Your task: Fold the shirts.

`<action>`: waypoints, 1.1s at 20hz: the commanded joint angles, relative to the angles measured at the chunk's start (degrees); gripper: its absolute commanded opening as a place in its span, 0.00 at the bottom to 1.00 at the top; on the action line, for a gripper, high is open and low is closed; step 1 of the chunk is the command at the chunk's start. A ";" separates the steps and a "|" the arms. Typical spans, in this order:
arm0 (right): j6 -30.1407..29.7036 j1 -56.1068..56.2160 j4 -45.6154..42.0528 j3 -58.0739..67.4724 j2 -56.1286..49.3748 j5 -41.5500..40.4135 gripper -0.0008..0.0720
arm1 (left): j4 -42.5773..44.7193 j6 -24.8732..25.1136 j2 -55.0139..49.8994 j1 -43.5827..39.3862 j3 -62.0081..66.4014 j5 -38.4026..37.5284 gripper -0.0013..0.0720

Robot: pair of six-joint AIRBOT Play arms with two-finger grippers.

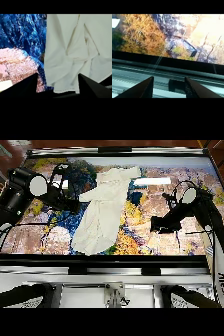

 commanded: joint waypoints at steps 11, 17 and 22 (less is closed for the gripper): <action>0.02 -0.04 0.20 -0.02 -0.04 0.00 0.71 | 0.00 0.02 0.04 0.04 -0.02 0.02 0.84; 0.02 -0.02 0.00 -0.02 -0.04 -0.35 0.71 | 0.00 0.02 0.04 0.04 -0.02 0.02 0.84; 0.02 -0.02 0.52 -0.02 -0.07 -0.83 0.71 | -0.90 0.02 -1.49 -0.04 -0.04 7.96 0.84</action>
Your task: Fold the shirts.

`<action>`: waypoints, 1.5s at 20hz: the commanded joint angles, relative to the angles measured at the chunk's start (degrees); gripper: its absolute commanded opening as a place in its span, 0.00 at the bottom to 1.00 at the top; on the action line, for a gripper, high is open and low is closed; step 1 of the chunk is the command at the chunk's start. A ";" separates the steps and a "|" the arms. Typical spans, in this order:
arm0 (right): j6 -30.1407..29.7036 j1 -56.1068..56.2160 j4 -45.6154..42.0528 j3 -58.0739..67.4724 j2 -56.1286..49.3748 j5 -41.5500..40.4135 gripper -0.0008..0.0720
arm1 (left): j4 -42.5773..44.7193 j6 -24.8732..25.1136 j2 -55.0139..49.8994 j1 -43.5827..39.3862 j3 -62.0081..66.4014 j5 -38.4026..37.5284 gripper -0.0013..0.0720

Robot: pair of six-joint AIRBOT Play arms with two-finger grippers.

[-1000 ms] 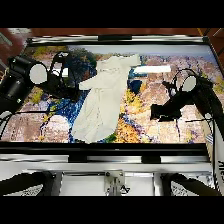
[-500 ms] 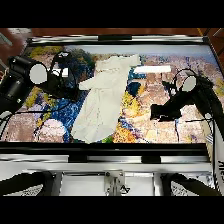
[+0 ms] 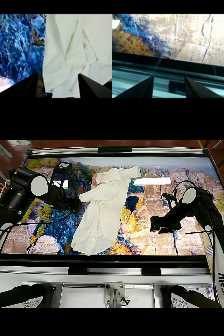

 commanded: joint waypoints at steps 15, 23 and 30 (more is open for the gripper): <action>-0.02 -0.02 0.09 -0.02 -0.04 0.57 0.71 | -5.79 -3.19 -17.03 10.01 2.08 17.29 1.00; -0.02 -0.02 1.18 -0.02 -0.04 0.55 0.71 | -12.48 -2.75 -26.51 8.63 2.05 18.97 1.00; -0.02 -0.02 1.22 -0.02 -0.04 -2.75 0.71 | -19.96 -1.38 -28.15 8.39 2.32 20.79 0.09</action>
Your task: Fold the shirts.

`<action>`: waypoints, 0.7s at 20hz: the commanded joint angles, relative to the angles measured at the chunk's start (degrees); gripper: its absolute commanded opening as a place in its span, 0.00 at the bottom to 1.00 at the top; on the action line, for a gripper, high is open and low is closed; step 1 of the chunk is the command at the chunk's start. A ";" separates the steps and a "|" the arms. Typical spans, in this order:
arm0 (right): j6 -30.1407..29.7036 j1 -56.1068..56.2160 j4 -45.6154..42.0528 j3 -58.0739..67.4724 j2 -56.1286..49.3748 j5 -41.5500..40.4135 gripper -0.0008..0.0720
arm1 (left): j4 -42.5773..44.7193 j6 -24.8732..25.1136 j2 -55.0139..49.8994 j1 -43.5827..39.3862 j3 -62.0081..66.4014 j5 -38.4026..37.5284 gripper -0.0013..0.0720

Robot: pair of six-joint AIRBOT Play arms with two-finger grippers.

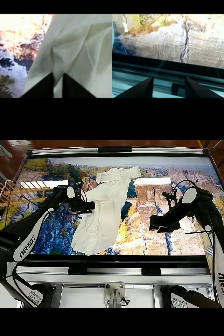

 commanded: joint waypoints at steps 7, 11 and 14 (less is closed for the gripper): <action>-3.19 -0.04 2.36 1.31 3.80 -3.58 0.71 | 8.76 9.16 15.41 1.01 4.09 -12.57 0.09; -3.17 -0.04 2.10 6.56 7.85 -8.20 0.71 | 9.25 6.88 28.46 -0.63 -5.35 -17.27 0.09; -1.07 -0.04 -1.01 11.85 8.44 -9.66 0.71 | -2.89 5.44 35.08 -8.15 -18.43 -6.47 0.09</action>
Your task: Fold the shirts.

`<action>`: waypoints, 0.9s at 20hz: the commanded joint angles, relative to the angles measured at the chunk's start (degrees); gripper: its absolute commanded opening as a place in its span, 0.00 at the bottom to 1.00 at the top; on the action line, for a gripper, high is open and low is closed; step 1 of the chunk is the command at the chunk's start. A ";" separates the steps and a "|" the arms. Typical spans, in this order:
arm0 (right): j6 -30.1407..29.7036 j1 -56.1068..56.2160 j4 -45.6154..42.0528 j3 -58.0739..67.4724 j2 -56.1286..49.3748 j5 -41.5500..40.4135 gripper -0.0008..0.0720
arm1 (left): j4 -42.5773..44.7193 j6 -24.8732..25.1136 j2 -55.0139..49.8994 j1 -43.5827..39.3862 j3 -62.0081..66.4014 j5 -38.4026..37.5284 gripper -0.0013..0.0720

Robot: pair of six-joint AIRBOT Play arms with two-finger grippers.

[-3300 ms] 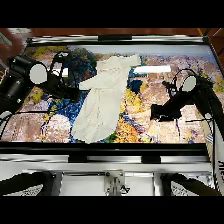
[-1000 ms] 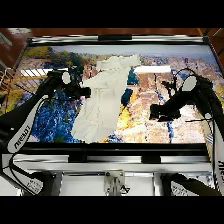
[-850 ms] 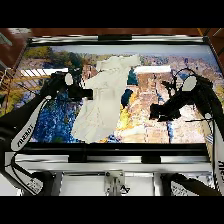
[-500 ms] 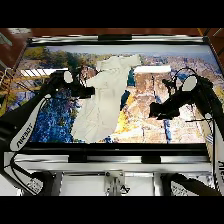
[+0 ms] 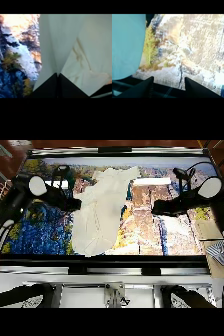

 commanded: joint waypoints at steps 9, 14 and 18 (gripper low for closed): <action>12.50 -0.04 -26.80 22.62 1.14 -1.90 0.71 | -27.45 -1.03 -3.85 -24.81 -4.63 43.08 0.09; 14.47 -0.04 -33.05 24.92 1.14 -0.33 0.71 | -30.73 10.84 -13.79 -24.52 8.50 30.69 0.44; 14.51 -0.04 -33.38 24.92 0.72 0.48 0.71 | -26.82 12.04 -12.87 -13.90 13.44 20.00 0.91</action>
